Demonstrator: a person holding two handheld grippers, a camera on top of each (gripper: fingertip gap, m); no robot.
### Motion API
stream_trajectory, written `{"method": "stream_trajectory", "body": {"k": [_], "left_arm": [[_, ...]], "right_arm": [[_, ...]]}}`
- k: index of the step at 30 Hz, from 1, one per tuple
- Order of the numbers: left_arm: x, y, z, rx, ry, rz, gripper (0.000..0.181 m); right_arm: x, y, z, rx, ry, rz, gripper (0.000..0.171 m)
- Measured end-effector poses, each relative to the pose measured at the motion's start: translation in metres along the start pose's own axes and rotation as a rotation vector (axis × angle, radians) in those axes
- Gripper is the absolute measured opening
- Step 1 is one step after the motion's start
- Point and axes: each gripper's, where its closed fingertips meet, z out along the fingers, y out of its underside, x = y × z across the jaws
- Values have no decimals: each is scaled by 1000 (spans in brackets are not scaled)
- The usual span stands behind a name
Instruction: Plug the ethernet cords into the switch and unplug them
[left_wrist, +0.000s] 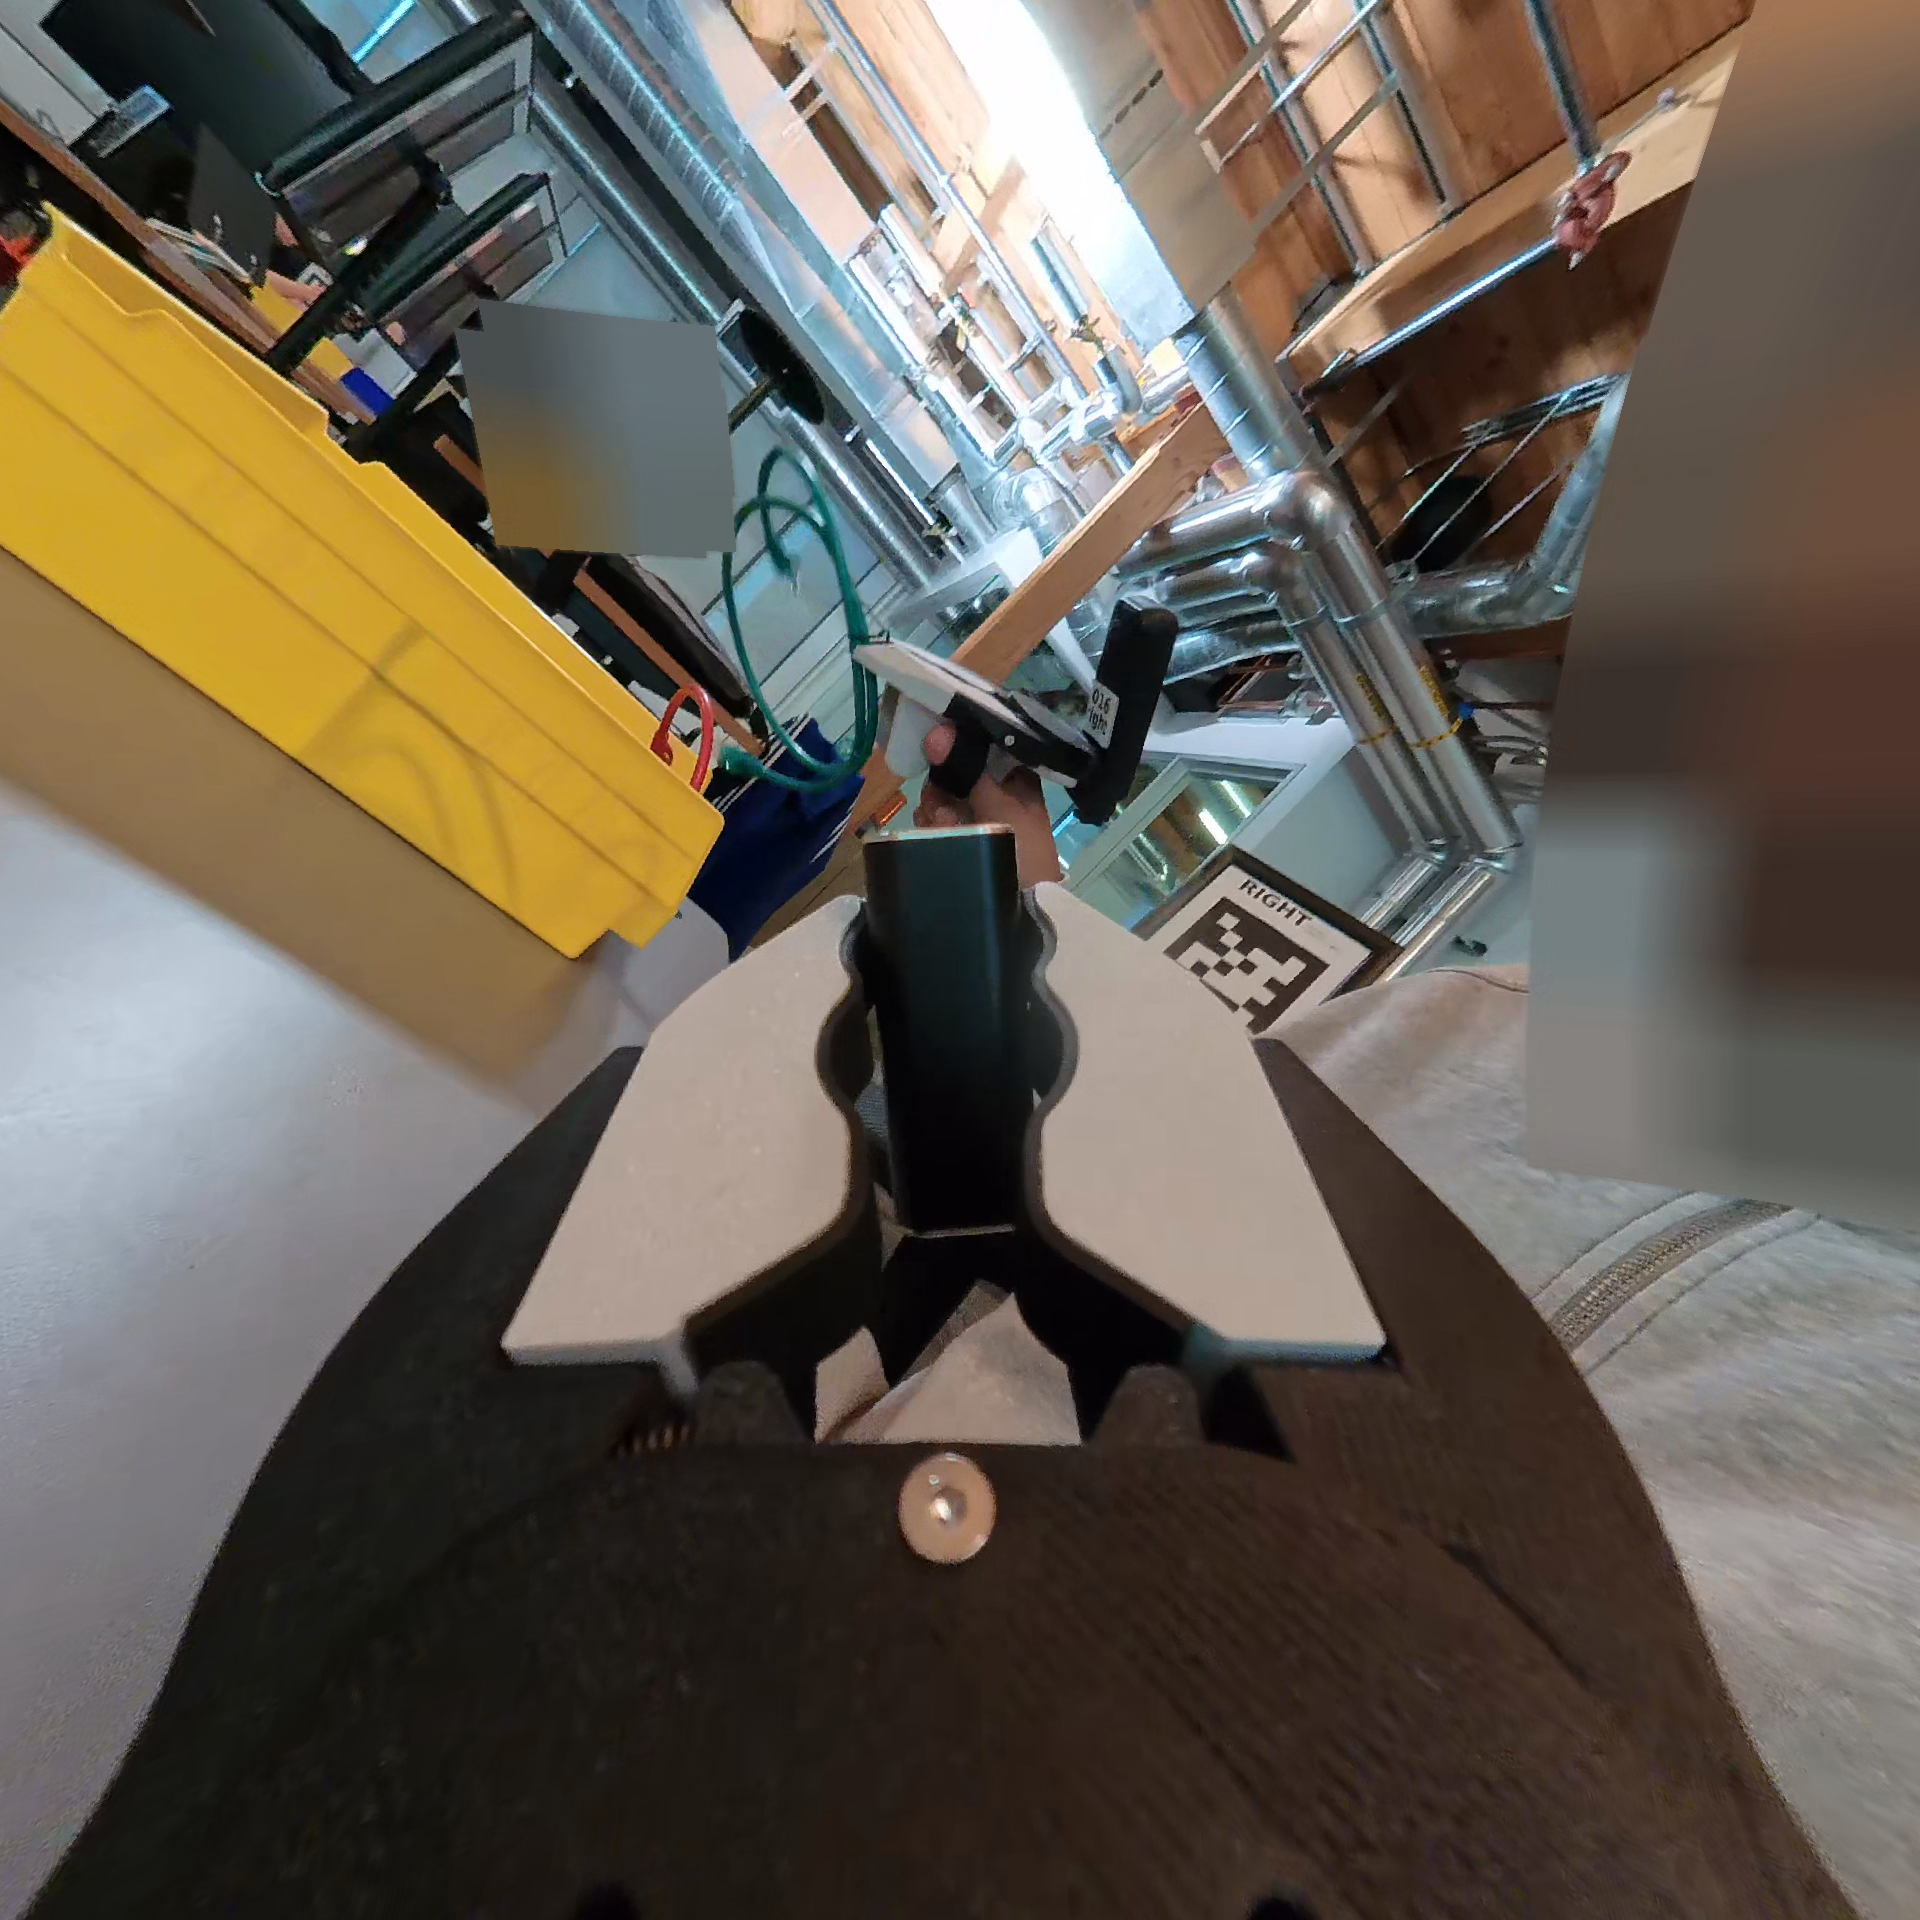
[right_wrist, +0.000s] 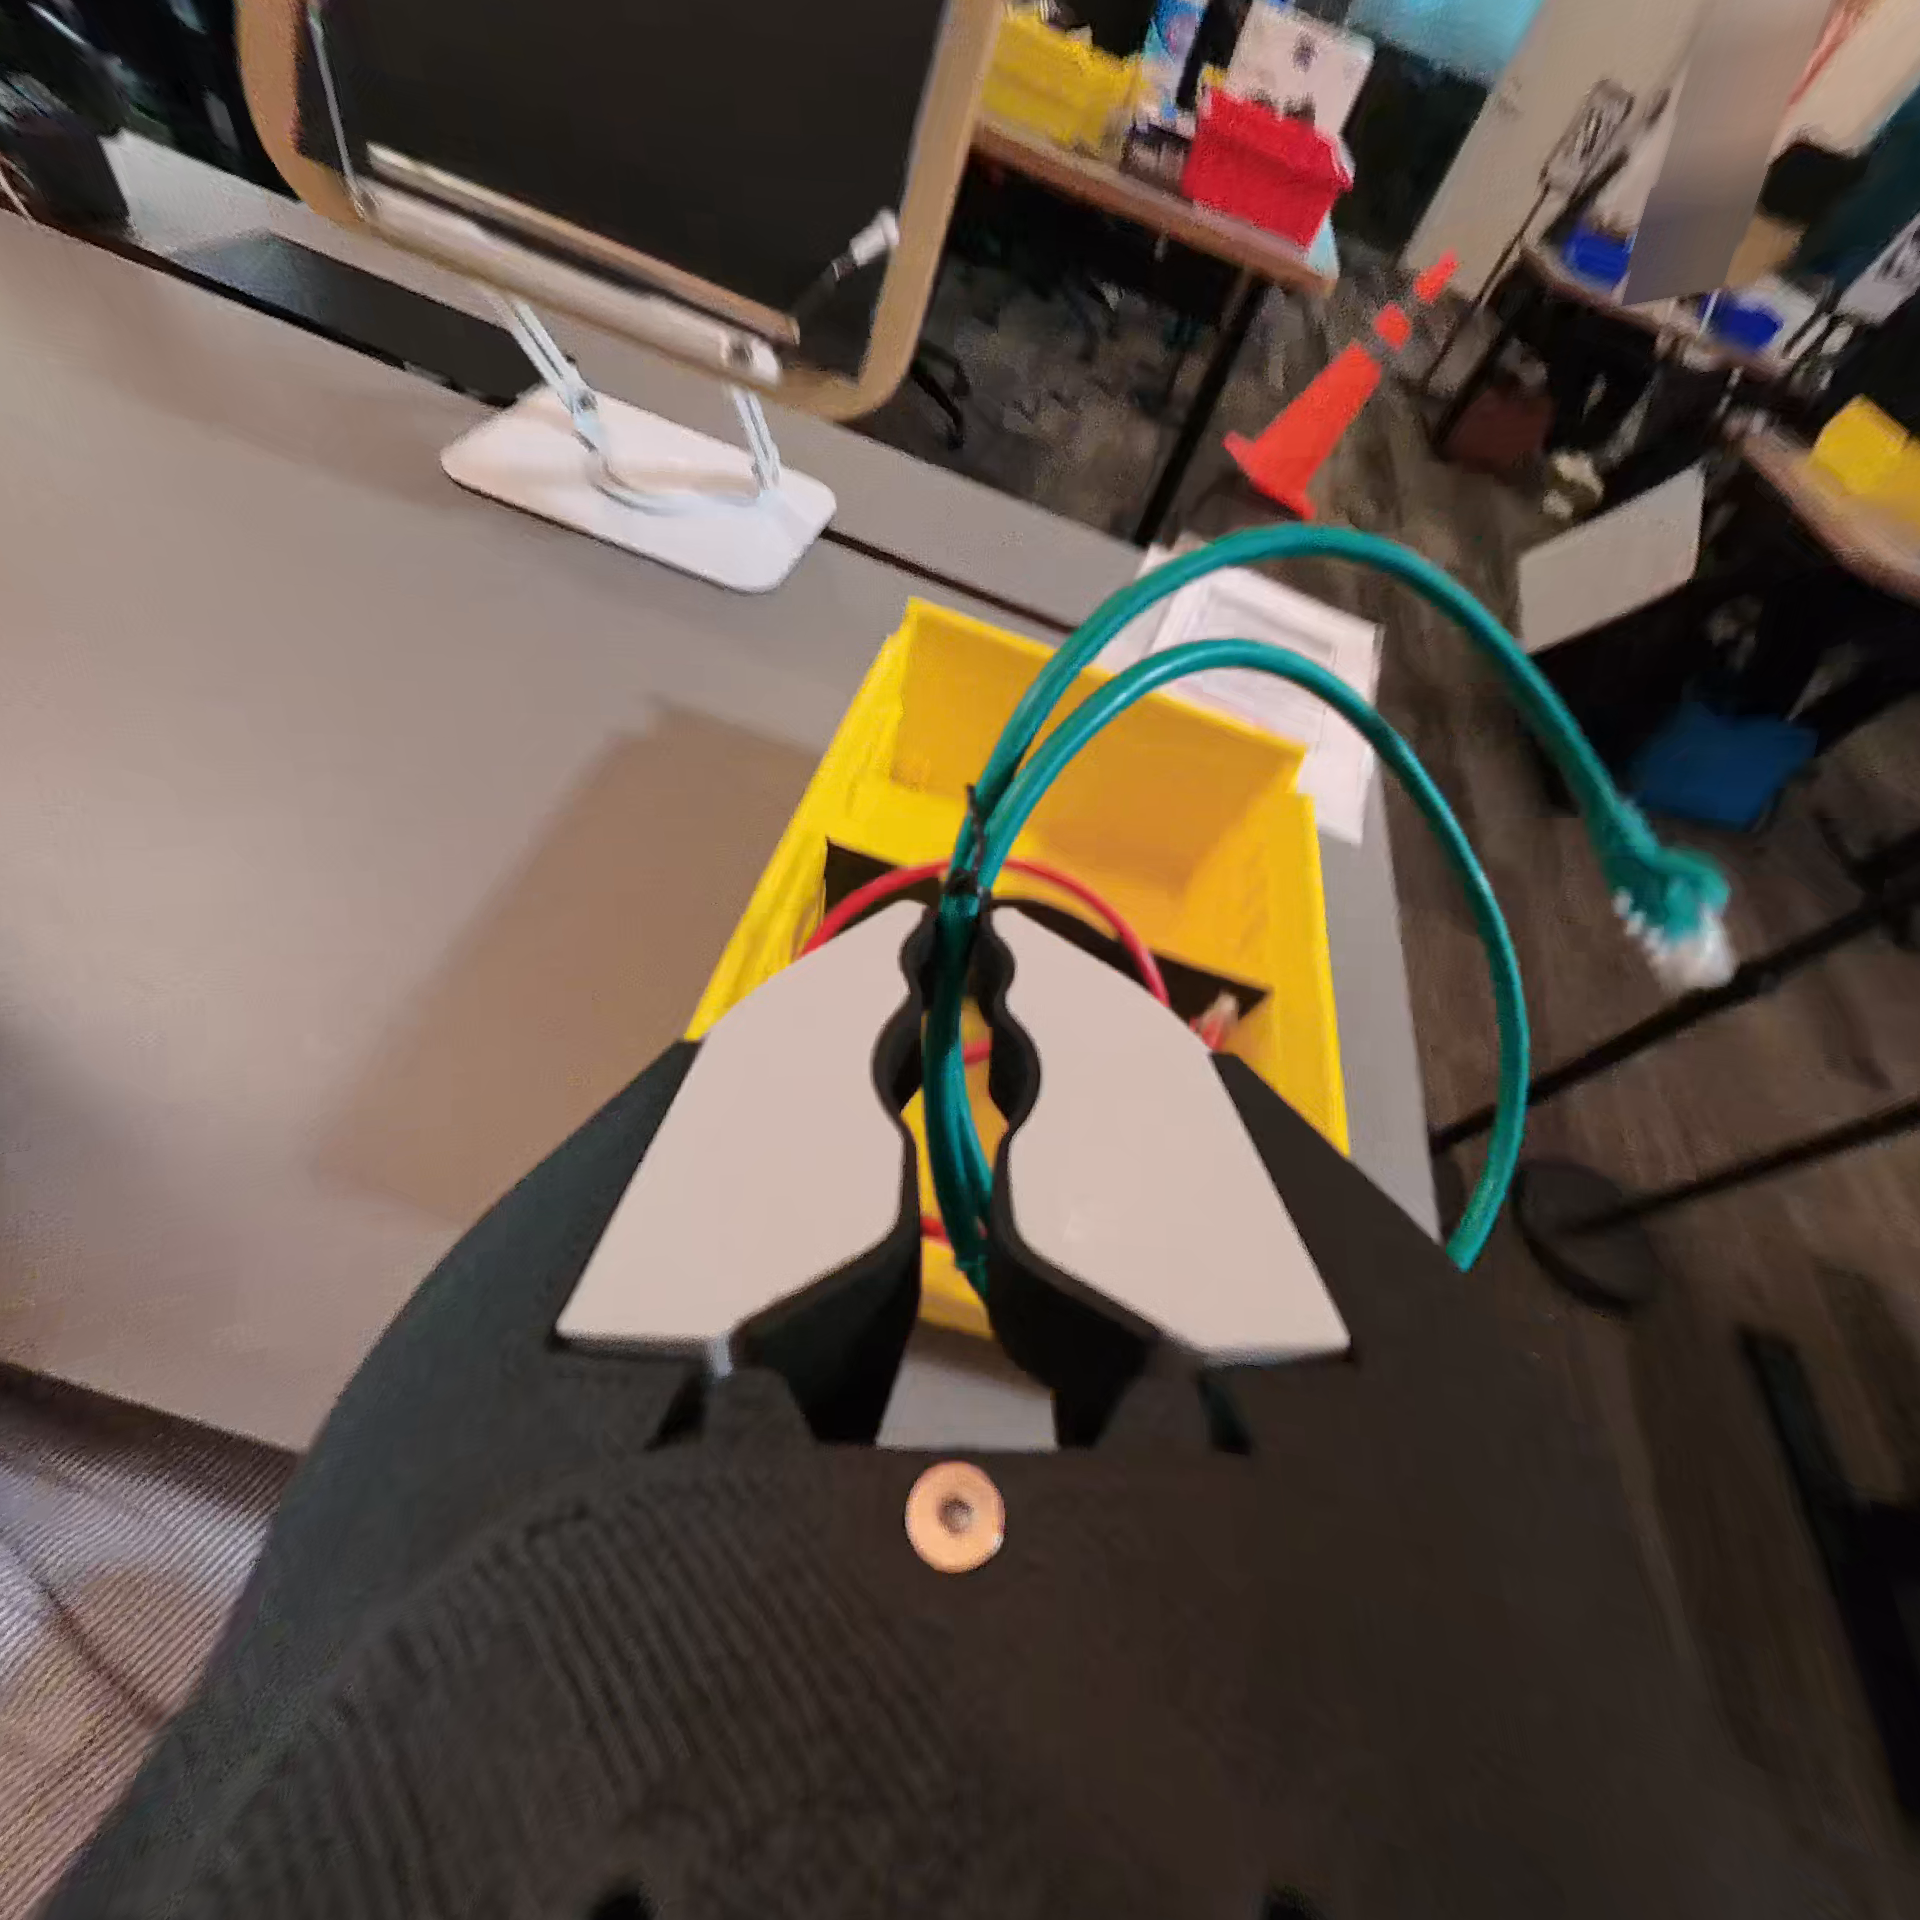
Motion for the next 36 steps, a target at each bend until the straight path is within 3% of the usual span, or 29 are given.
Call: {"method": "stream_trajectory", "body": {"k": [5,10,20,25,32,36], "left_arm": [[-2,8,8,-30,3,-7,25],[-1,18,18,-70,14,-12,25],[1,21,17,-82,27,-23,25],[1,20,16,-81,18,-15,25],[1,26,19,-107,13,-11,24],[-6,31,21,-132,-25,-17,25]], "right_arm": [[-19,35,21,17,-206,121,8],[-31,50,54,-13,-279,21,7],[-41,77,87,-30,-339,74,12],[-37,77,83,-6,-311,113,38],[-21,42,48,203,-269,248,40],[-54,3,27,342,-343,228,38]]}}
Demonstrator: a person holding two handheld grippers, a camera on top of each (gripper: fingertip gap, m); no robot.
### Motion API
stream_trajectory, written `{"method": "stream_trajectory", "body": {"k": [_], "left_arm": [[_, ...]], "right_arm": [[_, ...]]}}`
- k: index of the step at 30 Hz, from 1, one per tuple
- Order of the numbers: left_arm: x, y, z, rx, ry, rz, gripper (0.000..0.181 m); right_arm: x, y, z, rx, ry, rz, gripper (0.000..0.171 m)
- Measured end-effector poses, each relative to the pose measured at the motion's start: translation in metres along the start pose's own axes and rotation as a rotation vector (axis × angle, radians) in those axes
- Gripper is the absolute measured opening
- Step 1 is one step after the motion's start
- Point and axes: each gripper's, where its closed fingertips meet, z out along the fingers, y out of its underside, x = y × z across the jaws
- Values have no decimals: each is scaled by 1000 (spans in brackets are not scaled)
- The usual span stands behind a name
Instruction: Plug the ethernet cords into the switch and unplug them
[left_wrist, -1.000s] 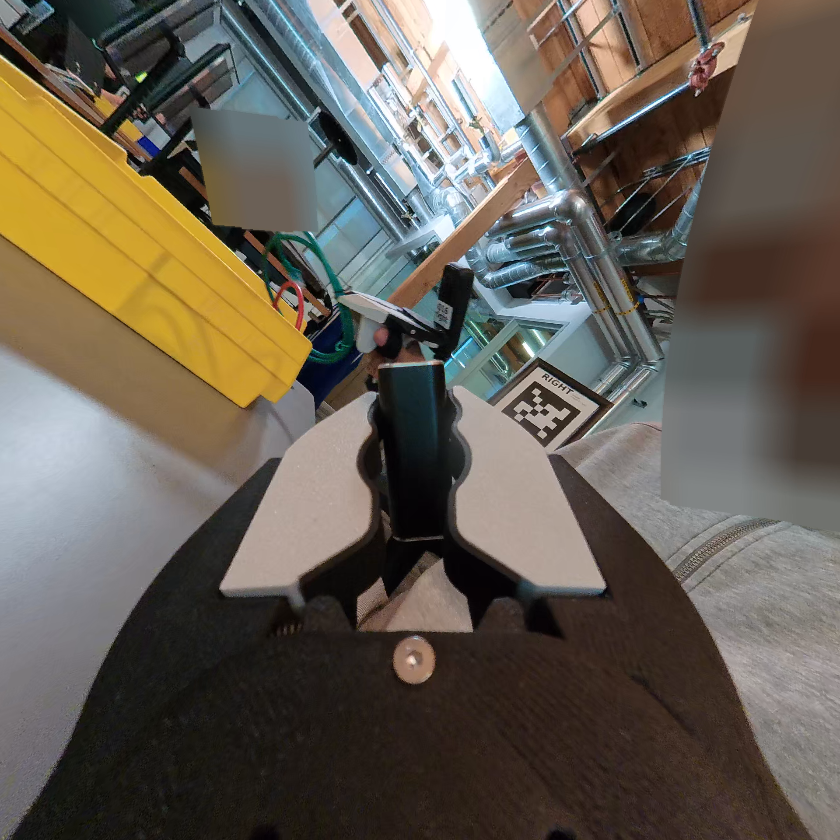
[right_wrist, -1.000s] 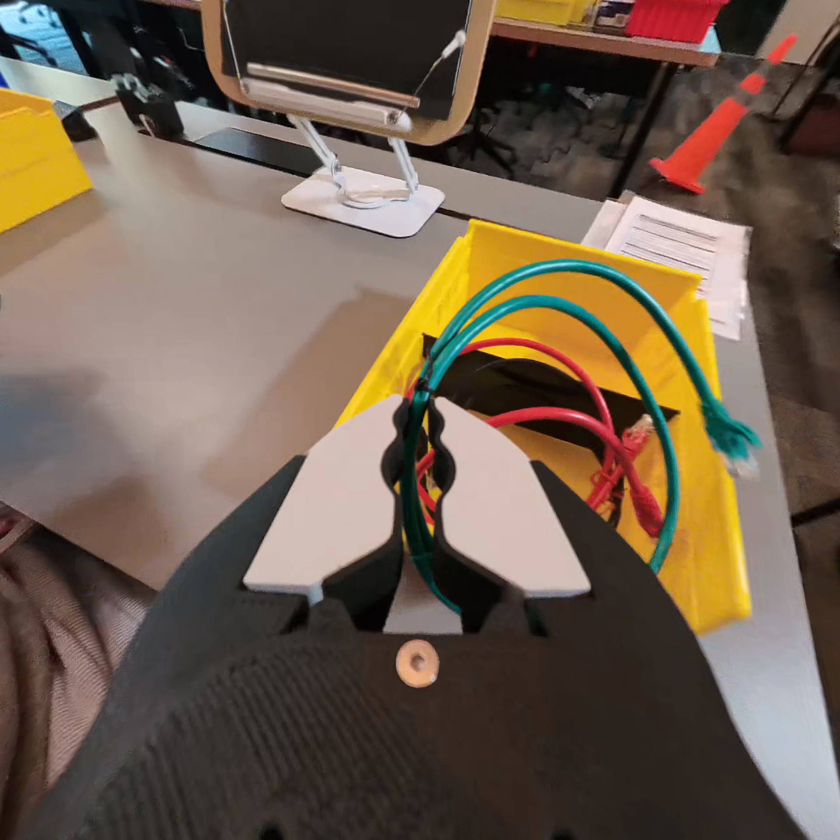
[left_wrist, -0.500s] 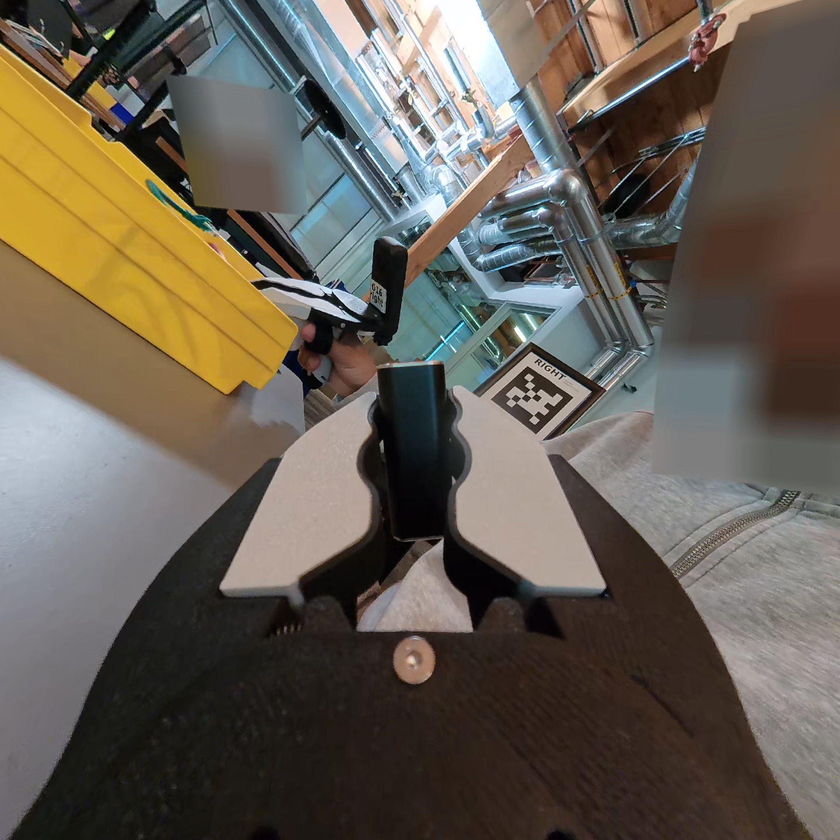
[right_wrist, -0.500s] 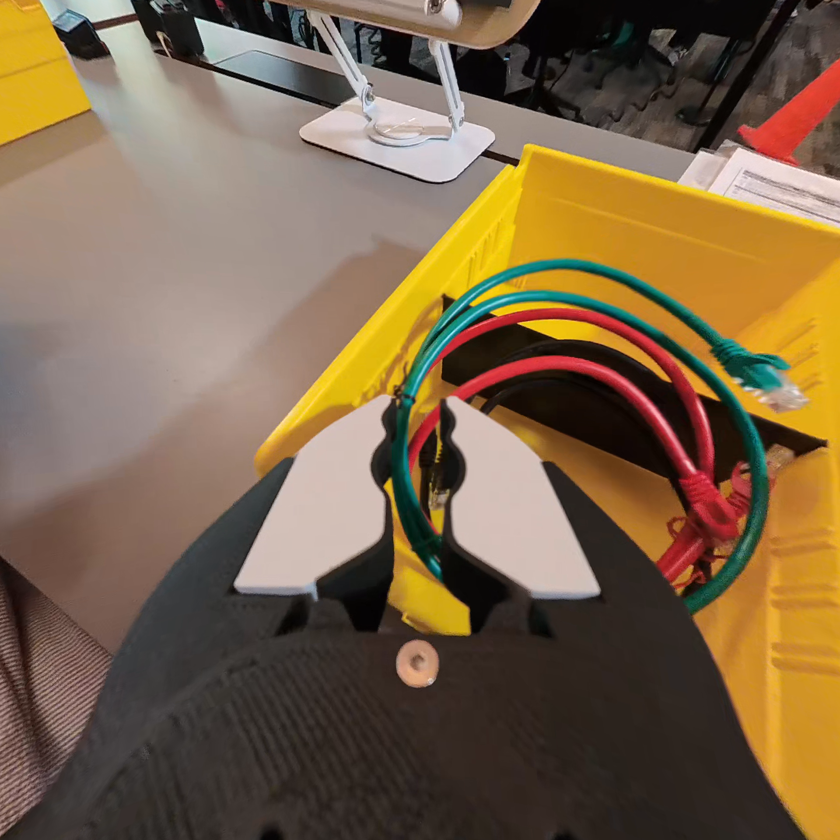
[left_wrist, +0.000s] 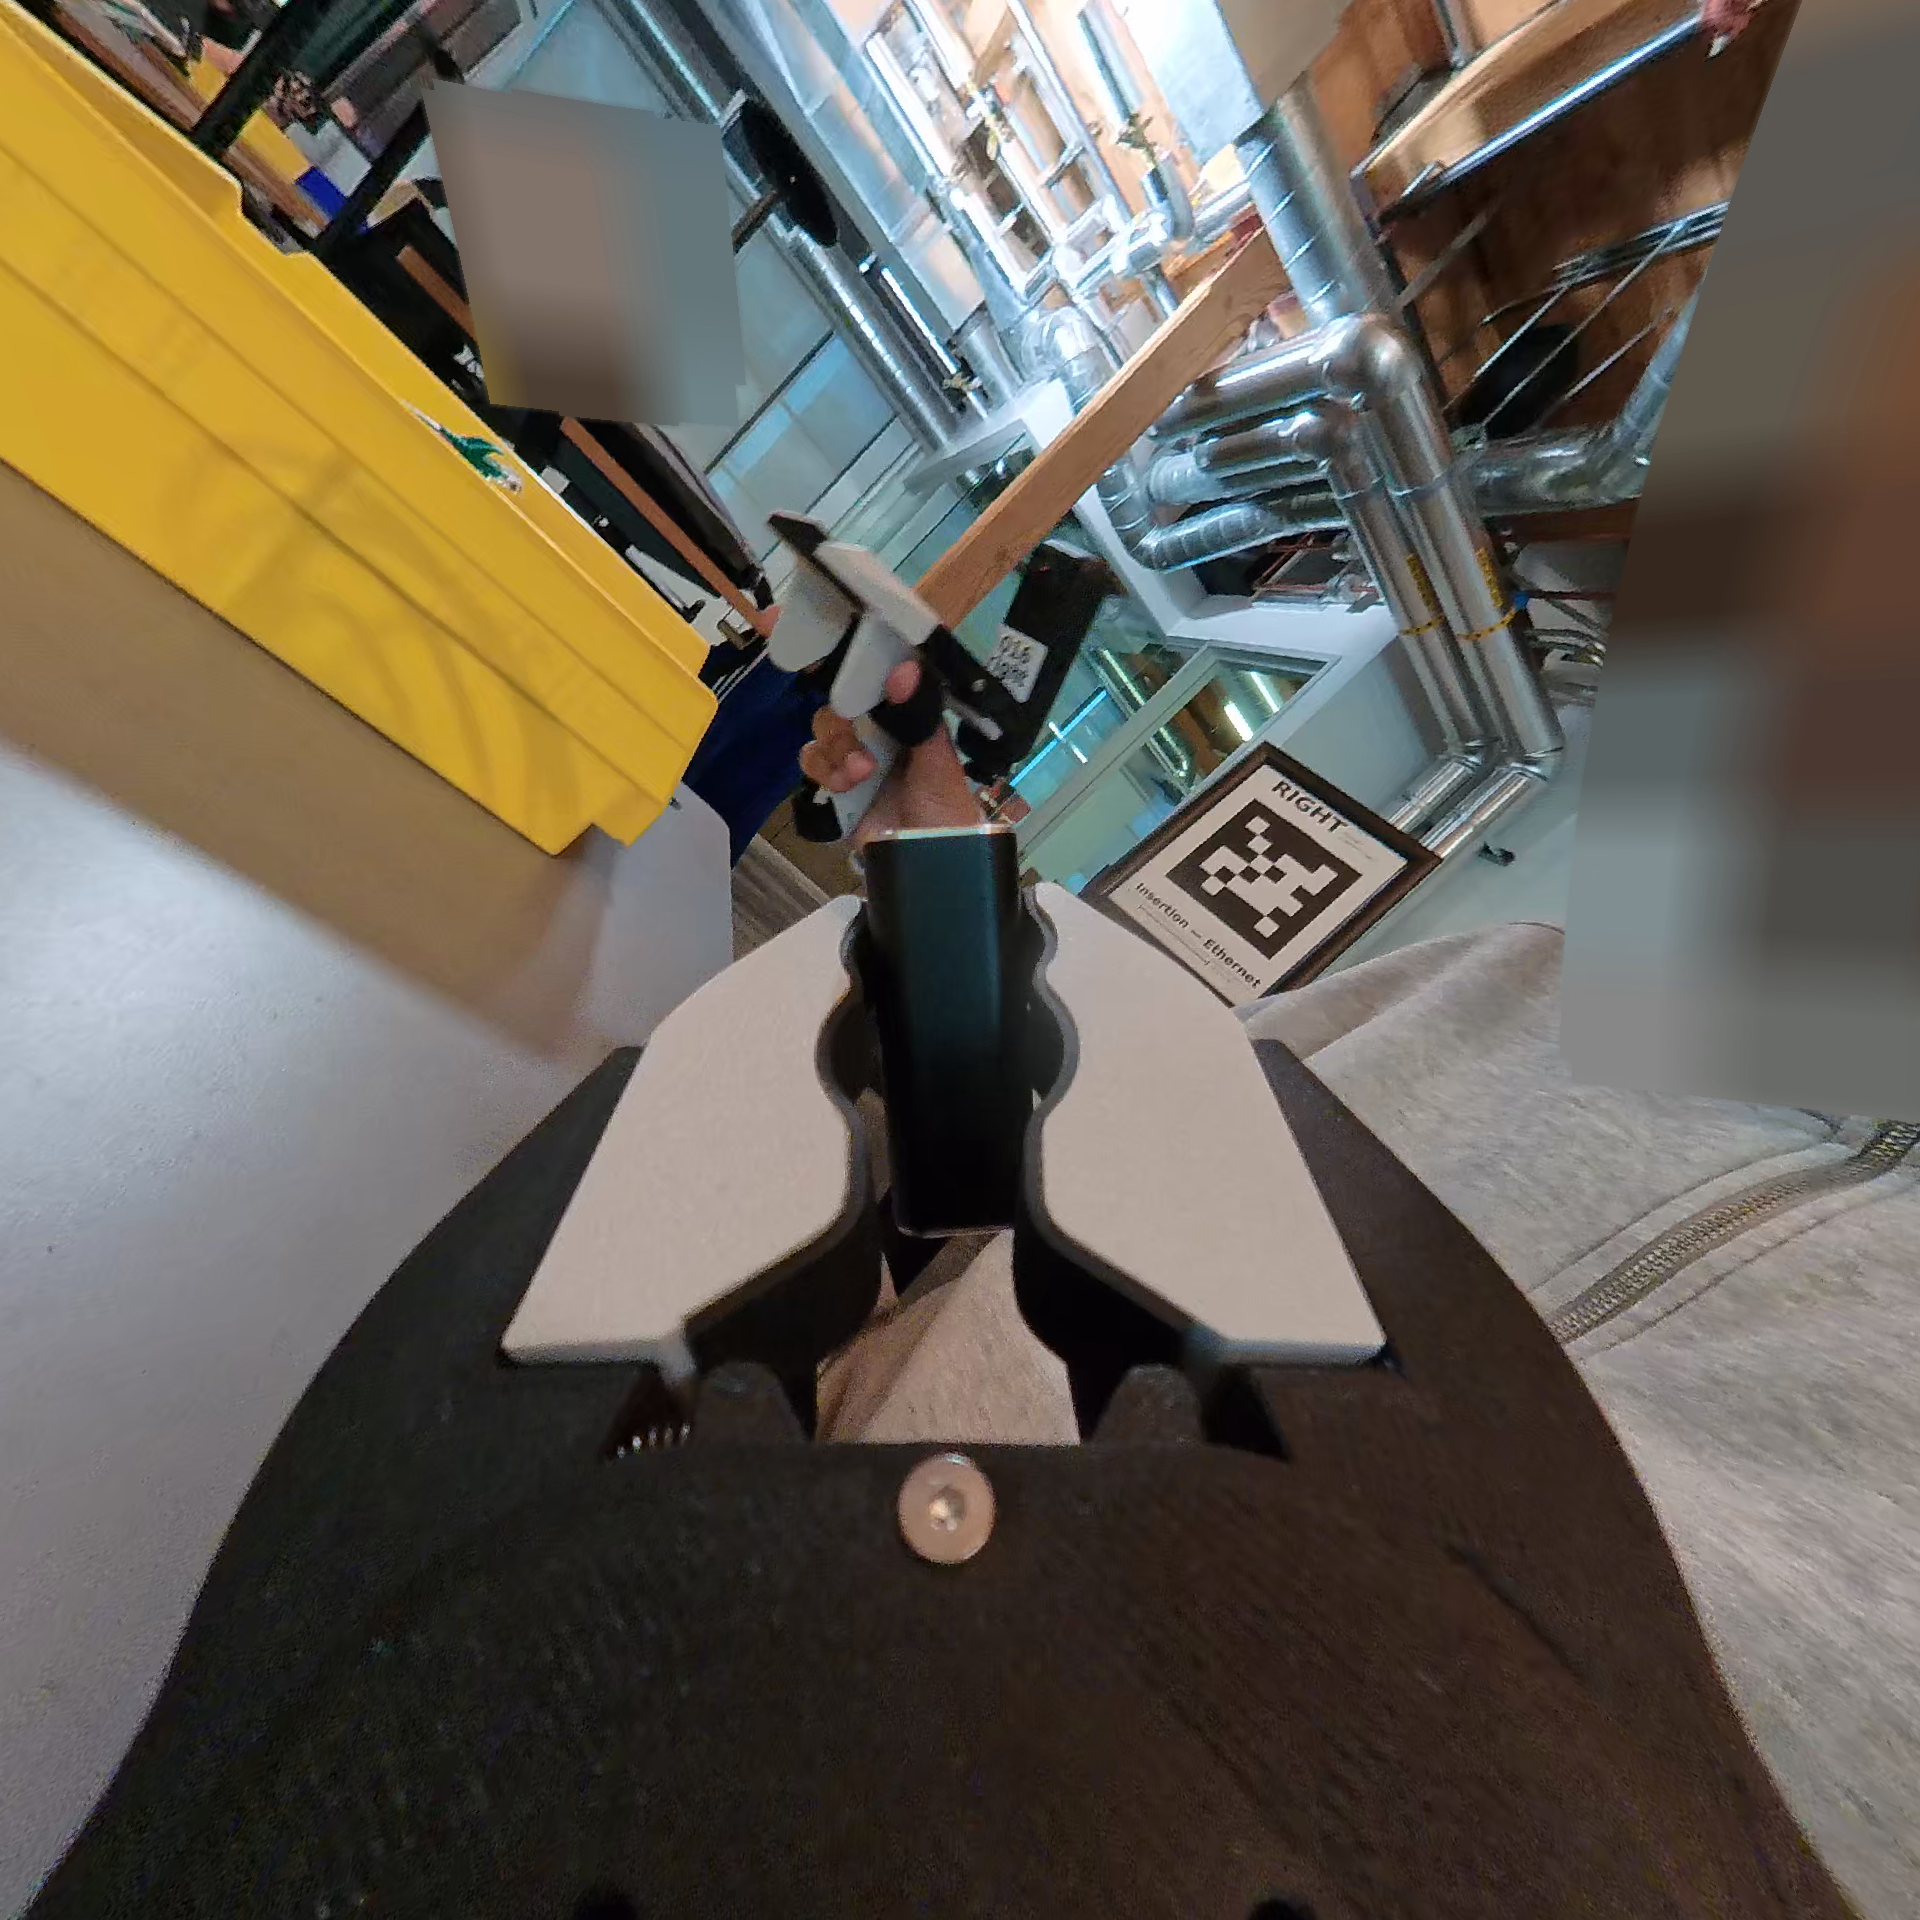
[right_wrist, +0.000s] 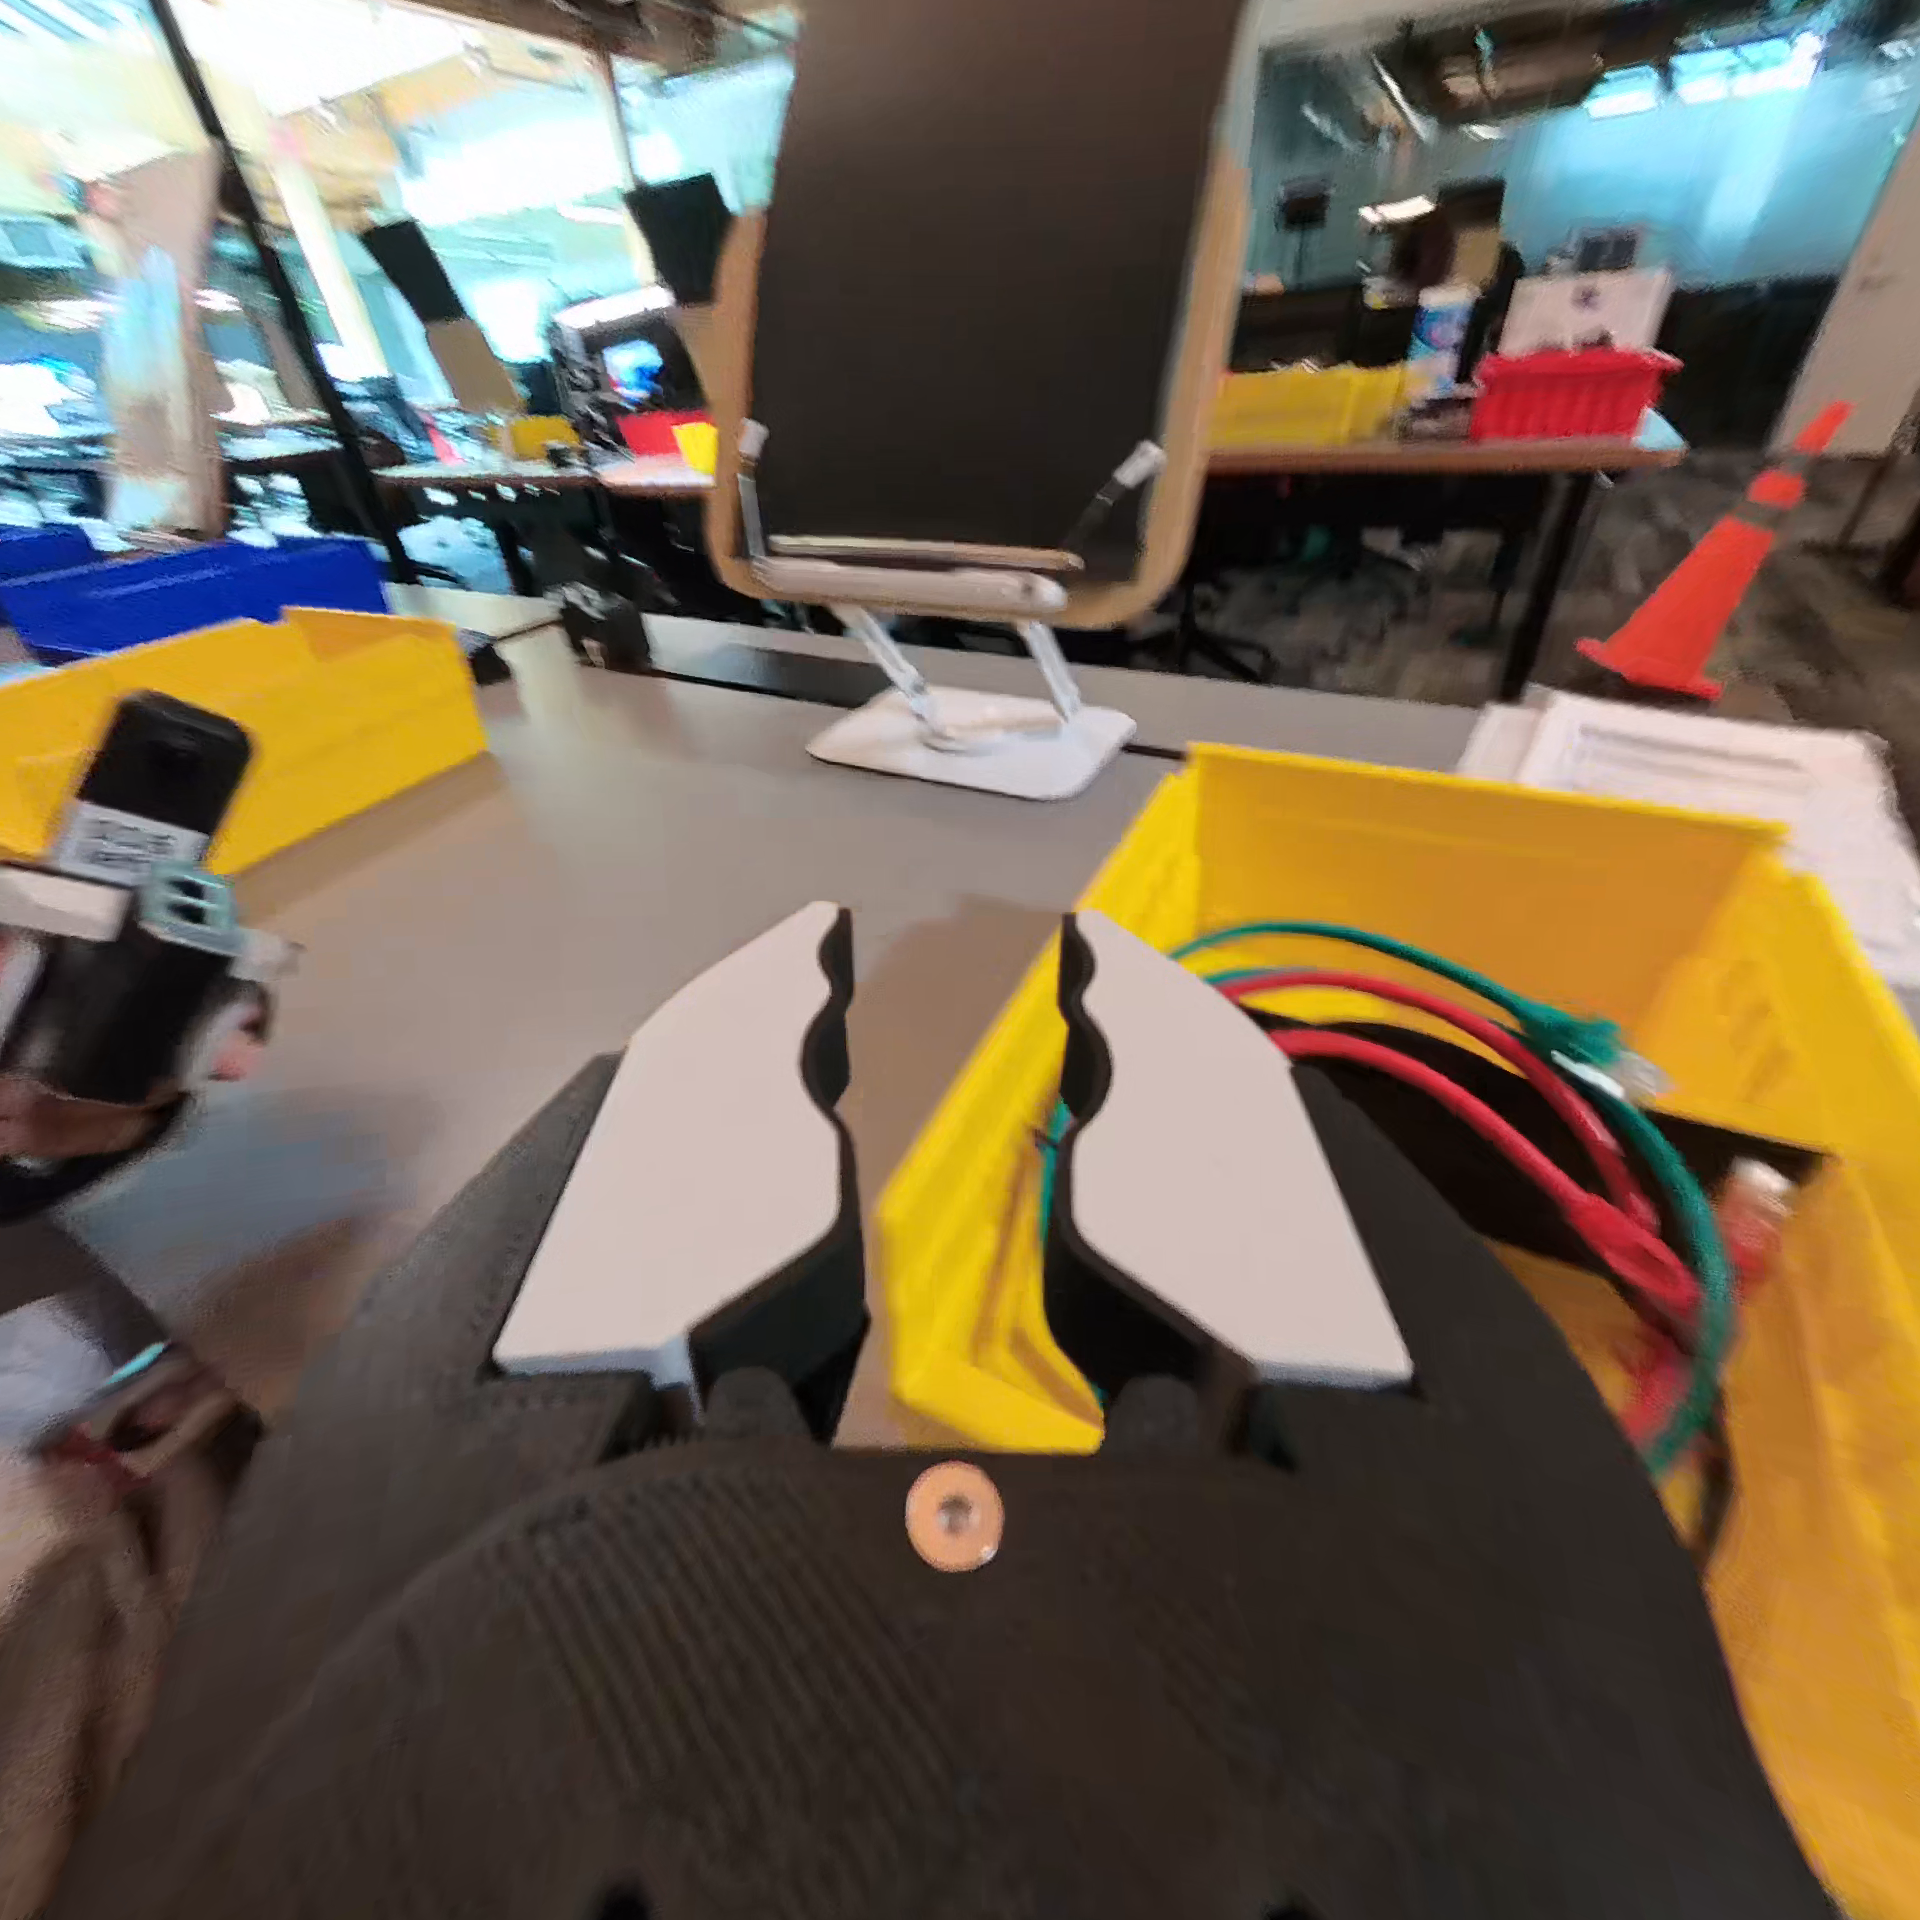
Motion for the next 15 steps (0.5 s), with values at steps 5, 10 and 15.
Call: {"method": "stream_trajectory", "body": {"k": [5,10,15], "left_arm": [[-2,6,6,-35,-23,17,24],[-3,7,13,-61,-16,36,24],[-2,2,17,-38,64,-76,25]], "right_arm": [[-105,5,37,-8,-280,15,37],[-177,40,55,-96,-474,91,42],[-191,58,53,-109,-491,-24,64]]}}
